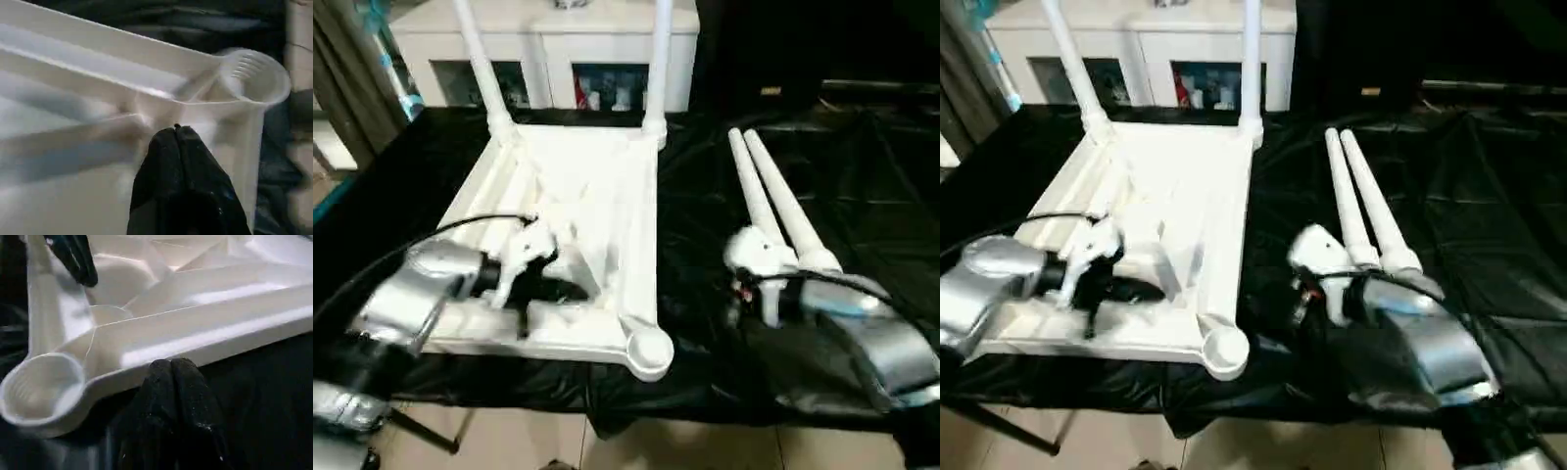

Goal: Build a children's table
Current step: Rotate table base

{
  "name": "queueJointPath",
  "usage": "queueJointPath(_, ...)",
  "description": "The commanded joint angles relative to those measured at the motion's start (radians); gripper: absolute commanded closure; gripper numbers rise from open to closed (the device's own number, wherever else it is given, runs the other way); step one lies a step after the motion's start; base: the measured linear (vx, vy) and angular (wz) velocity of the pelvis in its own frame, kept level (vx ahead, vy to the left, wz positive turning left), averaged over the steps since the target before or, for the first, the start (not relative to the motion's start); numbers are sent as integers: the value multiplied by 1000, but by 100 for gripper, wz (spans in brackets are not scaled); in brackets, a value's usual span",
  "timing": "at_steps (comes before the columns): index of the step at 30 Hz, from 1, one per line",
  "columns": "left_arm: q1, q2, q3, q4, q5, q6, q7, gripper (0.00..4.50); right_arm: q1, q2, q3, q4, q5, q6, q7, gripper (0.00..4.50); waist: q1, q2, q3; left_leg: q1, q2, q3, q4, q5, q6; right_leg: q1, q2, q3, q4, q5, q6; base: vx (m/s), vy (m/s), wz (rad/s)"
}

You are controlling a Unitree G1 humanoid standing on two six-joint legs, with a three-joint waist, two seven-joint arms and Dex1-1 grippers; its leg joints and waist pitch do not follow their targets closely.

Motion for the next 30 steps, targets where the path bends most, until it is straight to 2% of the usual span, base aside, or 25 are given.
queueJointPath(1, 12, 32, -37, -69, -7, 64, -58, 450, 6, -45, 17, -76, 41, 49, 74, 446, 3, -2, -50, 19, 23, -6, -78, -293, 20, 45, -53, 47, -81, -301, -179, 0, 0, 0)
queueJointPath(5, 12, 34, -65, -60, 40, 60, -60, 450, 12, -73, 29, -116, 61, 85, 111, 446, 1, -2, -54, 16, 19, -5, -74, -266, 23, 46, -53, 46, -82, -286, -180, 0, 0, 0)
queueJointPath(6, -4, 11, -79, -2, 90, 21, -9, 450, 15, -87, 42, -136, 72, 104, 121, 446, -3, -2, -53, 15, 17, -6, -73, -264, 24, 46, -48, 44, -85, -280, -180, 0, 0, 0)
queueJointPath(10, -16, 8, -105, 26, 140, 0, 33, 450, 22, -110, 56, -162, 80, 120, 134, 446, 1, -2, -58, 16, 19, -8, -71, -249, 21, 49, -50, 45, -79, -246, -178, 0, 0, 0)
queueJointPath(13, -46, -38, -89, 83, 183, -11, 154, 450, 26, -121, 55, -179, 77, 137, 141, 446, -1, -2, -59, 15, 17, -6, -67, -246, 22, 49, -48, 43, -77, -214, -196, 0, 0, 0)
queueJointPath(15, -70, -65, -84, 122, 212, -17, 230, 450, 27, -127, 54, -186, 75, 146, 141, 446, 6, -2, -58, 18, 18, -5, -66, -247, 26, 47, -49, 43, -80, -218, -199, 0, 0, 0)
queueJointPath(16, -70, -65, -84, 122, 212, -17, 230, 450, 27, -127, 54, -186, 75, 146, 141, 446, 9, -3, -59, 19, 17, -4, -64, -249, 25, 47, -50, 44, -79, -222, -197, 0, 0, 0)
queueJointPath(17, -82, -82, -78, 146, 223, -24, 264, 450, 26, -130, 54, -187, 73, 149, 140, 446, 10, -5, -59, 15, 18, -7, -66, -244, 24, 51, -53, 44, -79, -232, -190, 0, 0, 0)
queueJointPath(19, -112, -129, -56, 207, 239, -44, 342, 450, 25, -134, 56, -188, 71, 150, 135, 446, 10, -5, -60, 15, 14, -6, -63, -245, 25, 50, -52, 42, -84, -262, -177, 0, 0, 0)
queueJointPath(21, -116, -135, -54, 216, 241, -47, 352, 450, 24, -134, 56, -187, 71, 150, 134, 446, 12, -6, -61, 15, 16, -7, -63, -243, 25, 50, -53, 42, -85, -270, -171, 0, 0, 0)
queueJointPath(24, -140, -161, -43, 269, 253, -69, 405, 450, 23, -137, 58, -188, 69, 150, 127, 446, 14, -6, -64, 15, 16, -8, -62, -236, 26, 50, -52, 41, -84, -259, -170, 0, 0, 0)
queueJointPath(25, -151, -169, -42, 296, 266, -88, 431, 450, 23, -137, 57, -188, 67, 150, 124, 446, 13, -6, -64, 10, 14, -8, -61, -228, 29, 52, -51, 40, -84, -246, -170, 0, 0, 0)
queueJointPath(26, -161, -177, -37, 322, 273, -120, 463, 450, 24, -136, 55, -190, 65, 151, 120, 446, 14, -7, -66, 12, 15, -8, -60, -224, 30, 52, -51, 40, -82, -233, -170, 0, 0, 0)
queueJointPath(30, -162, -219, 25, 306, 229, -128, 523, 450, 41, -133, 33, -205, 73, 158, 102, 446, 17, -9, -69, 9, 15, -8, -56, -202, 37, 55, -52, 39, -77, -197, -183, 0, 0, 0)
